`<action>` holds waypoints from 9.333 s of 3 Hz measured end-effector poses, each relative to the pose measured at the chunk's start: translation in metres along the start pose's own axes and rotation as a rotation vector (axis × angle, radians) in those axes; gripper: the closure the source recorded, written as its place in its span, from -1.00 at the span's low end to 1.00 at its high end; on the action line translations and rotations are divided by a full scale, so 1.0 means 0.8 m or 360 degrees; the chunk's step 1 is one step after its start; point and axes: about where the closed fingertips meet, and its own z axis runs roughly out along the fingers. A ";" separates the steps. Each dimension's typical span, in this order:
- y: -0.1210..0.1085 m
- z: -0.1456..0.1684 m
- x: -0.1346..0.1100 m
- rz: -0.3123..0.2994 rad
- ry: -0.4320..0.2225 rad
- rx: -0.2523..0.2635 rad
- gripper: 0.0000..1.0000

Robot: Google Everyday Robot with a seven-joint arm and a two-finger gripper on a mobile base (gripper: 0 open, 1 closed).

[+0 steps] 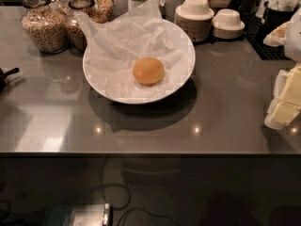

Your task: Pick orange from white bowl

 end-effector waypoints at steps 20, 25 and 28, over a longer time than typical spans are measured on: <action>-0.107 0.249 -0.309 -0.0440 -0.0696 -0.0244 -0.58; -0.117 0.276 -0.309 -0.0416 -0.0690 -0.0314 0.76; -0.118 0.139 -0.297 -0.0400 -0.1068 -0.0012 1.00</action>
Offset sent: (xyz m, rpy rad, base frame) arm 0.0119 0.0183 0.0020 0.0260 -0.0165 0.0532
